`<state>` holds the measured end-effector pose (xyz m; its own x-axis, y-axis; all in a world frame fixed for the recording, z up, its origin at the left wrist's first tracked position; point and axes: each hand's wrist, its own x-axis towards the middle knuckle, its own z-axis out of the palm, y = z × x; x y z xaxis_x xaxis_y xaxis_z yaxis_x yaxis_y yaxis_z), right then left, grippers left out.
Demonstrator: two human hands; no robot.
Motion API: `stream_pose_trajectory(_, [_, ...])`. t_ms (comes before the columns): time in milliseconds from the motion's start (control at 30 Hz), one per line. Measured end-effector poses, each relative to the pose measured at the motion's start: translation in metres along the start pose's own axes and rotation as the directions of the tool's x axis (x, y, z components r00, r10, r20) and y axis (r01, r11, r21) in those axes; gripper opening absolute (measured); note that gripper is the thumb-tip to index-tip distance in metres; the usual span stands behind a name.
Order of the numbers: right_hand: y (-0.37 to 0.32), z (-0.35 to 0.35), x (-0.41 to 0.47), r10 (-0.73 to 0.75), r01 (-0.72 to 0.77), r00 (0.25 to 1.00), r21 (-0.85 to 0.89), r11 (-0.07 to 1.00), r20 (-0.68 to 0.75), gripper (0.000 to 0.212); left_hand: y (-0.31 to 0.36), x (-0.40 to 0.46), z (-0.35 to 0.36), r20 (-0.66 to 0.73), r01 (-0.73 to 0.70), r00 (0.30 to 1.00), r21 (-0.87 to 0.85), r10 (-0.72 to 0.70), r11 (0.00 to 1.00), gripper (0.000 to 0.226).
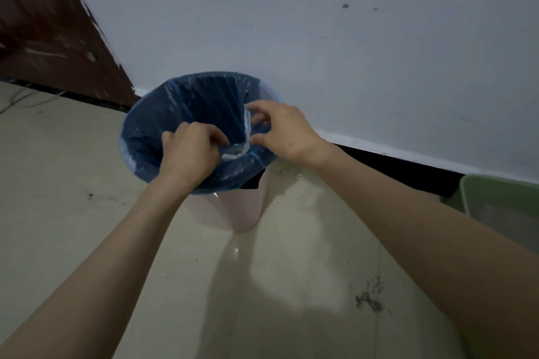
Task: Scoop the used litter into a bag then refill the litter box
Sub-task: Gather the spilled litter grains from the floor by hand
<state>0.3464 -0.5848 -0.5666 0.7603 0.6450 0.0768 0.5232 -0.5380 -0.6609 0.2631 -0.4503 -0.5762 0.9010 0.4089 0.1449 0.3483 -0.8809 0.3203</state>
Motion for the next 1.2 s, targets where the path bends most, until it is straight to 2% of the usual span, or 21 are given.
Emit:
stream_pose_trajectory(33, [0.001, 0.0, -0.002, -0.008, 0.009, 1.0, -0.037, 0.999, 0.027, 0.063, 0.0, -0.001, 0.0, 0.001, 0.0, 1.0, 0.017, 0.0, 1.0, 0.028])
stream_pose_trajectory(100, [0.004, -0.001, -0.008, -0.018, 0.018, 1.0, -0.022, 1.0, 0.009, 0.064, 0.003, -0.003, 0.0, -0.044, -0.021, 0.999, -0.01, 0.021, 1.0, 0.029])
stream_pose_trajectory(200, [0.018, -0.006, -0.023, 0.021, 0.001, 0.982, 0.113, 0.994, -0.189, 0.03, 0.016, -0.015, 0.003, -0.269, -0.204, 0.952, -0.202, 0.146, 0.958, 0.015])
stream_pose_trajectory(267, [0.033, -0.012, -0.042, 0.09, -0.017, 0.951, 0.239, 0.971, -0.296, 0.009, 0.035, -0.03, 0.01, -0.359, -0.331, 0.908, -0.294, 0.217, 0.896, 0.004])
stream_pose_trajectory(333, [0.057, -0.018, -0.069, 0.164, -0.056, 0.924, 0.302, 0.952, -0.346, 0.014, 0.056, -0.048, 0.028, -0.36, -0.427, 0.881, -0.327, 0.306, 0.843, 0.002])
stream_pose_trajectory(433, [0.101, -0.017, -0.122, 0.282, -0.222, 0.928, 0.246, 0.943, -0.242, 0.01, 0.079, -0.082, 0.084, -0.192, -0.481, 0.876, -0.392, 0.442, 0.784, 0.003])
stream_pose_trajectory(533, [0.15, -0.002, -0.179, 0.411, -0.368, 0.896, 0.235, 0.9, -0.168, 0.013, 0.088, -0.122, 0.15, 0.111, -0.384, 0.873, -0.445, 0.476, 0.809, 0.011])
stream_pose_trajectory(667, [0.203, 0.032, -0.246, 0.628, -0.573, 0.772, 0.325, 0.753, -0.096, 0.016, 0.094, -0.16, 0.215, 0.464, -0.208, 0.795, -0.398, 0.391, 0.894, 0.018])
stream_pose_trajectory(767, [0.231, 0.062, -0.278, 0.725, -0.677, 0.688, 0.332, 0.657, -0.033, 0.008, 0.098, -0.17, 0.243, 0.627, -0.127, 0.722, -0.295, 0.292, 0.947, 0.014])
stream_pose_trajectory(867, [0.249, 0.082, -0.288, 0.785, -0.775, 0.617, 0.219, 0.593, 0.059, 0.008, 0.101, -0.167, 0.263, 0.643, -0.088, 0.741, -0.196, 0.195, 0.977, 0.017])
stream_pose_trajectory(933, [0.254, 0.085, -0.287, 0.803, -0.815, 0.58, 0.104, 0.571, 0.135, 0.017, 0.104, -0.163, 0.275, 0.635, -0.137, 0.747, -0.141, 0.196, 0.98, 0.021])
stream_pose_trajectory(1033, [0.259, 0.088, -0.277, 0.789, -0.807, 0.57, -0.021, 0.59, 0.229, 0.033, 0.109, -0.156, 0.288, 0.646, -0.192, 0.733, -0.101, 0.211, 0.976, 0.022])
stream_pose_trajectory(1200, [0.26, 0.097, -0.258, 0.762, -0.824, 0.566, 0.237, 0.514, 0.315, 0.032, 0.121, -0.149, 0.299, 0.603, -0.25, 0.757, -0.092, 0.253, 0.964, 0.024])
